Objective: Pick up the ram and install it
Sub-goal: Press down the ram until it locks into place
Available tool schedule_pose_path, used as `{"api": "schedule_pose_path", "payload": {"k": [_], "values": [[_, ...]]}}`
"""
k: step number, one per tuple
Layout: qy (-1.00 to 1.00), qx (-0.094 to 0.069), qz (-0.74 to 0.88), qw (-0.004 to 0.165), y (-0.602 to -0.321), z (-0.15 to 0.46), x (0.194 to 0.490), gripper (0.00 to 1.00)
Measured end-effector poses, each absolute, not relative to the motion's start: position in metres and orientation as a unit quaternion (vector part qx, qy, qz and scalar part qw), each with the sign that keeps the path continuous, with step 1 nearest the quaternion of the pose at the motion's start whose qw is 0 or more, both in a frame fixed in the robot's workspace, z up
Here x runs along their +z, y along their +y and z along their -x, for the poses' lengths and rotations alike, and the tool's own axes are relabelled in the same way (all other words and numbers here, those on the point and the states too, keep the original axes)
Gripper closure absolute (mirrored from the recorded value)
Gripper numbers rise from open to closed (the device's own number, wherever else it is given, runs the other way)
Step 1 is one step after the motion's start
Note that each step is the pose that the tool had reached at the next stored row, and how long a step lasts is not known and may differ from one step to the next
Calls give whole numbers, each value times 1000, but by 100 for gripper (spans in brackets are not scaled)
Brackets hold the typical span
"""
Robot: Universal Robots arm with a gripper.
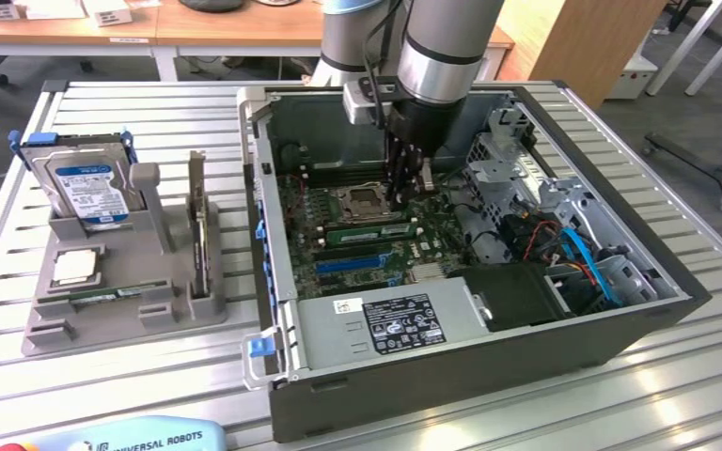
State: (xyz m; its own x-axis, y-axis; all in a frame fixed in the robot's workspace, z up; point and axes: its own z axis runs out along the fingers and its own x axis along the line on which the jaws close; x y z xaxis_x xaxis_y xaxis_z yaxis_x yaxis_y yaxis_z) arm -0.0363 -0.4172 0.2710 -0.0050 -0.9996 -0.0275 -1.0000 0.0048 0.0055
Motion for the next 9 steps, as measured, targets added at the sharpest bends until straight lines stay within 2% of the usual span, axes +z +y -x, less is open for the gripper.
{"api": "schedule_pose_path", "payload": {"k": [9], "values": [[709,12,705,8,-417,36,271,75]]}}
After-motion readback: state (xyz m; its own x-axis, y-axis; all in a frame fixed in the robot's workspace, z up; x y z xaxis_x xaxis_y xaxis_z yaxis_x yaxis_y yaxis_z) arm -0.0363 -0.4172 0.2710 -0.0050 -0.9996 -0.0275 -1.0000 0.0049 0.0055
